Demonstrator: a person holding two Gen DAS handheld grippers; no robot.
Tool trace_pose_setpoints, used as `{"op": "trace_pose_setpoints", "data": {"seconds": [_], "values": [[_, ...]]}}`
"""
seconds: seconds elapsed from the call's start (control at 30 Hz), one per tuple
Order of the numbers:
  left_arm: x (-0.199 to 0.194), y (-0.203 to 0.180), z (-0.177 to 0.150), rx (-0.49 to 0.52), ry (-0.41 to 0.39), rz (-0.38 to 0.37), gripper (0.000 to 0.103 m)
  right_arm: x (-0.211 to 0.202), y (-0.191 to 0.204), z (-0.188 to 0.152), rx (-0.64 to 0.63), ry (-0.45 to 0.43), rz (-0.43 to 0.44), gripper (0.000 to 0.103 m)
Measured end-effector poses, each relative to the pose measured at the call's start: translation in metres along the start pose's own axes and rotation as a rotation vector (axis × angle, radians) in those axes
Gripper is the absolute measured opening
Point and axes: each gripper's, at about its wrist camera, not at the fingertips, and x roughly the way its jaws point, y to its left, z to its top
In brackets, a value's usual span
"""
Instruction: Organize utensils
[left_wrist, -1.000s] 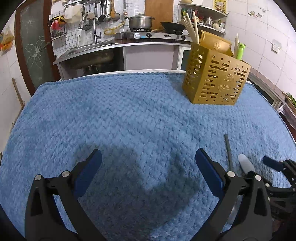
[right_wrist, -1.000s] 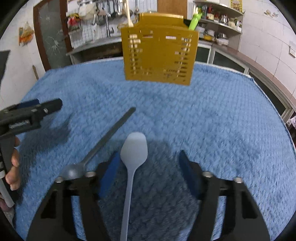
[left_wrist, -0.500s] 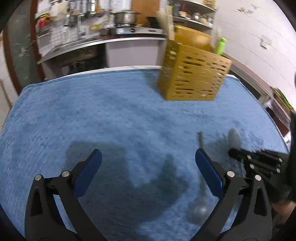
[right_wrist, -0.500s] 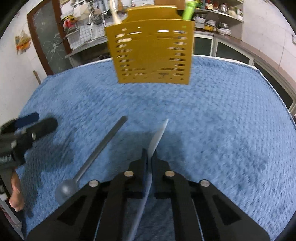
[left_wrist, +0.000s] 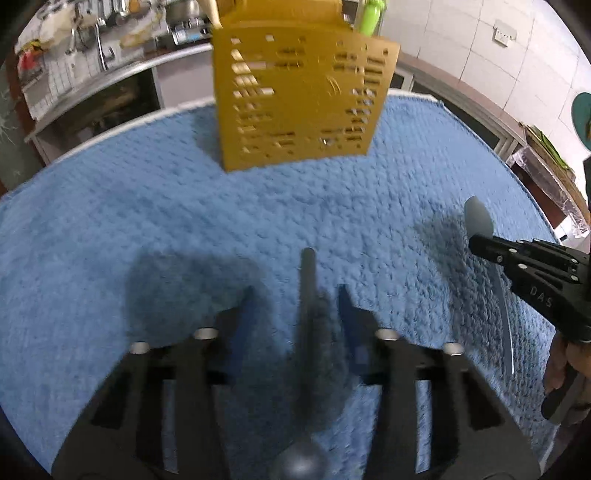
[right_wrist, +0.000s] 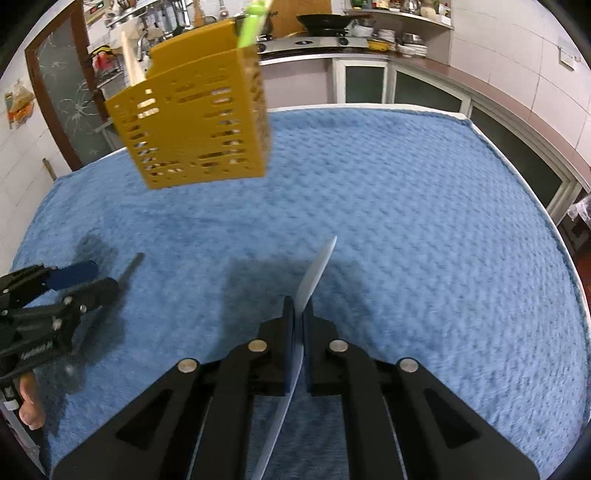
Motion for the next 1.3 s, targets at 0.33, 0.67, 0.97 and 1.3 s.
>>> {"op": "trace_pose_setpoints", "data": {"seconds": [0.33, 0.67, 0.97, 1.3], "values": [[0.027, -0.014, 0.021, 0.058, 0.108, 0.022, 0.02, 0.002, -0.01, 0.011, 0.003, -0.007, 0.015, 0.005], [0.018, -0.009, 0.034, 0.006, 0.067, 0.017, 0.008, -0.012, -0.009, 0.017, -0.006, -0.073, 0.068, 0.005], [-0.049, 0.001, 0.047, -0.064, -0.211, -0.006, 0.008, -0.049, -0.002, 0.03, -0.032, -0.268, 0.122, 0.005], [-0.114, 0.023, 0.077, -0.144, -0.434, -0.073, 0.008, -0.086, 0.009, 0.062, -0.074, -0.575, 0.086, 0.005]]}}
